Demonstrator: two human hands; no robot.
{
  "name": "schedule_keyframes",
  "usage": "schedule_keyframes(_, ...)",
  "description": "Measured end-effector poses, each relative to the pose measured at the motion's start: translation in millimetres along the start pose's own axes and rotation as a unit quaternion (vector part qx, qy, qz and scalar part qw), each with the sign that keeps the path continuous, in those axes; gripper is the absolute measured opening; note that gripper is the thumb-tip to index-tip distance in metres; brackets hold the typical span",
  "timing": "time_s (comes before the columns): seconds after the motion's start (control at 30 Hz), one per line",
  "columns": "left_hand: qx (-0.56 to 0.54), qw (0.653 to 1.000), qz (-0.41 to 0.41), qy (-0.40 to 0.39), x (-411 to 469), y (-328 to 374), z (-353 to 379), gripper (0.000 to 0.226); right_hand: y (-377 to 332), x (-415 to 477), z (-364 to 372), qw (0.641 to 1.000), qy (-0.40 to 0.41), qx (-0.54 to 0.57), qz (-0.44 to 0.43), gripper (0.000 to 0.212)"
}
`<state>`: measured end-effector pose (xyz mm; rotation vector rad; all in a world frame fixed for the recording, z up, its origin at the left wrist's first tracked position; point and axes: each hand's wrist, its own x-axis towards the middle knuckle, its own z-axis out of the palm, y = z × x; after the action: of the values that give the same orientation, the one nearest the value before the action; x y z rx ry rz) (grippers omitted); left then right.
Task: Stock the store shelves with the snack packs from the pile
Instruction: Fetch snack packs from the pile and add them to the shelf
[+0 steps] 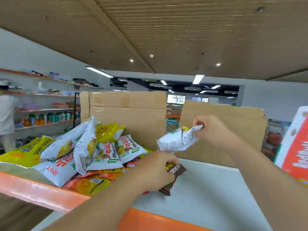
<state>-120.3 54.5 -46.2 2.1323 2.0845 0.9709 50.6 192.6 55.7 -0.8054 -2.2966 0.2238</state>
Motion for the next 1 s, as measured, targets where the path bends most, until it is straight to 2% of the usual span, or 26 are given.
schedule_keyframes(0.13,0.049,0.996,0.032,-0.073,33,15,16,0.04,57,-22,-41,0.997,-0.007,-0.061,0.047,0.03)
schedule_keyframes(0.2,0.083,0.988,0.026,-0.126,52,22,16,0.039,78,-33,-56,0.988,-0.054,-0.128,0.065,0.029)
schedule_keyframes(0.27,0.122,0.979,0.022,-0.161,68,30,11,0.034,91,-44,-67,0.953,-0.199,-0.203,0.109,0.023)
schedule_keyframes(0.33,0.145,0.971,0.02,-0.189,82,33,11,0.035,97,-54,-73,0.887,-0.352,-0.221,0.199,0.018)
schedule_keyframes(0.37,0.149,0.968,0.016,-0.201,87,33,12,0.039,96,-57,-72,0.866,-0.388,-0.218,0.228,0.021)
schedule_keyframes(0.4,0.152,0.965,0.009,-0.211,90,32,16,0.043,98,-56,-69,0.865,-0.389,-0.215,0.232,0.027)
schedule_keyframes(0.5,0.142,0.966,0.011,-0.214,90,27,33,0.046,99,-49,-54,0.92,-0.281,-0.221,0.162,0.041)
schedule_keyframes(0.6,0.103,0.977,0.029,-0.185,85,20,43,0.042,90,-44,-35,0.95,-0.241,-0.143,0.137,0.047)
schedule_keyframes(0.67,0.083,0.98,0.031,-0.178,85,15,43,0.041,83,-47,-15,0.947,-0.273,-0.095,0.144,0.054)
schedule_keyframes(0.77,0.071,0.978,0.009,-0.195,85,11,40,0.051,85,-54,20,0.92,-0.355,-0.073,0.147,0.051)
schedule_keyframes(0.83,0.073,0.975,-0.001,-0.211,86,9,38,0.059,91,-56,30,0.917,-0.365,-0.074,0.144,0.049)
schedule_keyframes(1.0,0.102,0.967,-0.033,-0.23,86,5,27,0.073,85,-65,16,0.92,-0.37,-0.031,0.125,0.073)
